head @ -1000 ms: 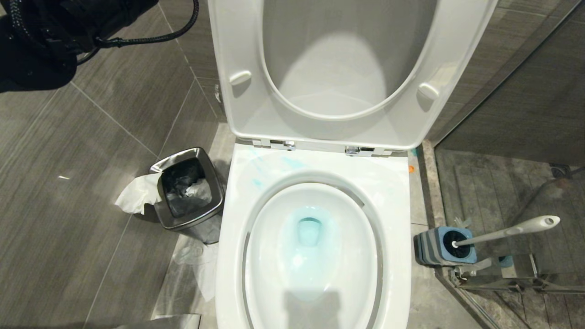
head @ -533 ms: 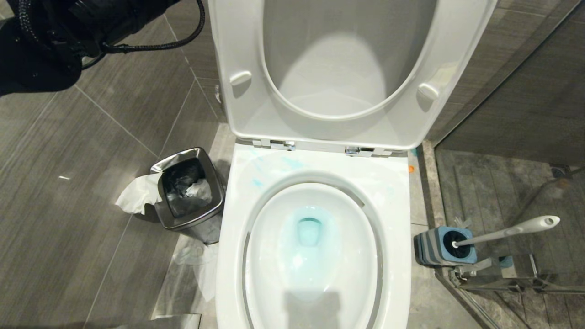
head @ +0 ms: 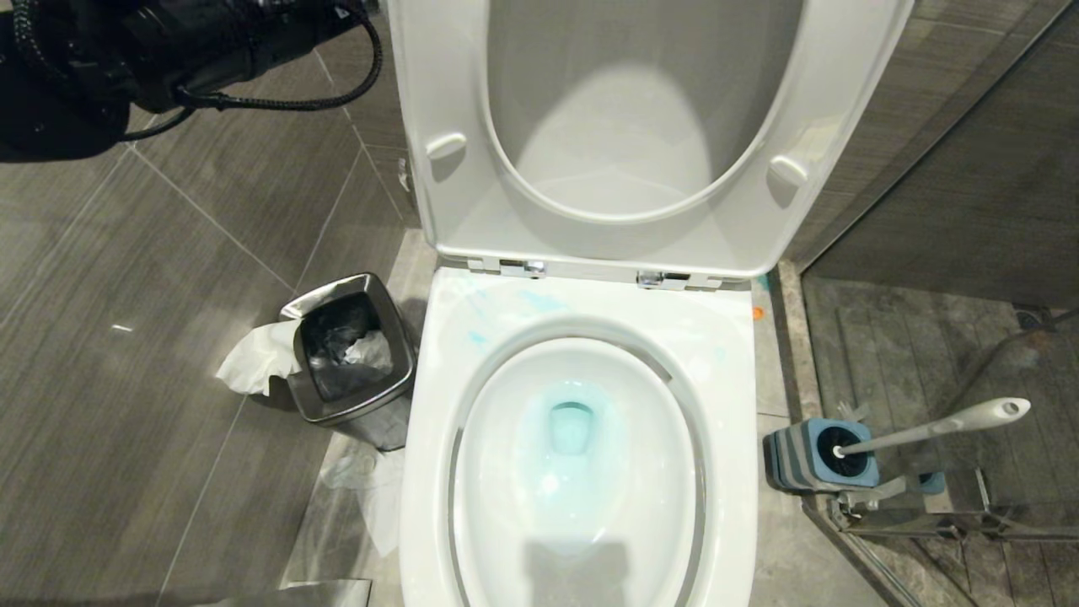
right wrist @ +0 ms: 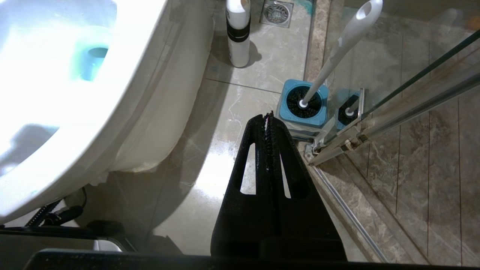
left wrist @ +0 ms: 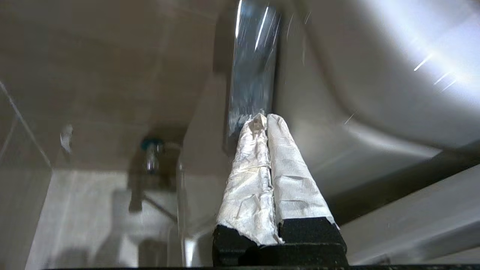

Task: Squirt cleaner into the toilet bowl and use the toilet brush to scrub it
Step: Flush the toilet

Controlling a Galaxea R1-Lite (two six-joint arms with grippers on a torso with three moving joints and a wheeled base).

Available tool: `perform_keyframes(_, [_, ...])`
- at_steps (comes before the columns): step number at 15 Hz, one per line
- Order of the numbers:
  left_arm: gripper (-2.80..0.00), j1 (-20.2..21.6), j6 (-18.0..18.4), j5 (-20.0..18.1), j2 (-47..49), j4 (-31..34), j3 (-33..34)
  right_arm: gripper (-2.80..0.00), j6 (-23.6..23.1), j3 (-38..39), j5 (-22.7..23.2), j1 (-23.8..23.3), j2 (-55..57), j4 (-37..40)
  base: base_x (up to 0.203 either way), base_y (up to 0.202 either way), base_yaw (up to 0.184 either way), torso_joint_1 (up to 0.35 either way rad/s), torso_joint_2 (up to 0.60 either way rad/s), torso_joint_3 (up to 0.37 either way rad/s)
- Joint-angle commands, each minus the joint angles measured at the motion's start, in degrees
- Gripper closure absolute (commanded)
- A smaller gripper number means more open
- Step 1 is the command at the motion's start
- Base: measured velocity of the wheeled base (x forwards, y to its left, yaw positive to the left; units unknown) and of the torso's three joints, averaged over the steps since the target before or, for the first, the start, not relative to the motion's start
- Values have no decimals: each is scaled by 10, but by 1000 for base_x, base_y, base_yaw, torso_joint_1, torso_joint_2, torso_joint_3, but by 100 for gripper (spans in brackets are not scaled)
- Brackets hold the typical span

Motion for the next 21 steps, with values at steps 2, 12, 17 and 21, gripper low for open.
perform_keyframes(2, [0,0,0,0,11,2,-1,0,0,0,0,0,0,0,0,0,0,0,0,0])
perform_keyframes(12, [0,-1,-2,0,10,-5,-1,0,0,0,0,0,0,0,0,0,0,0,0,0])
perform_keyframes(17, [0,-1,-1,0,3,-3,-1,0,0,0,0,0,0,0,0,0,0,0,0,0])
perform_keyframes(21, [0,-1,-1,0,-6,-4,0,0,0,0,0,0,0,0,0,0,0,0,0,0])
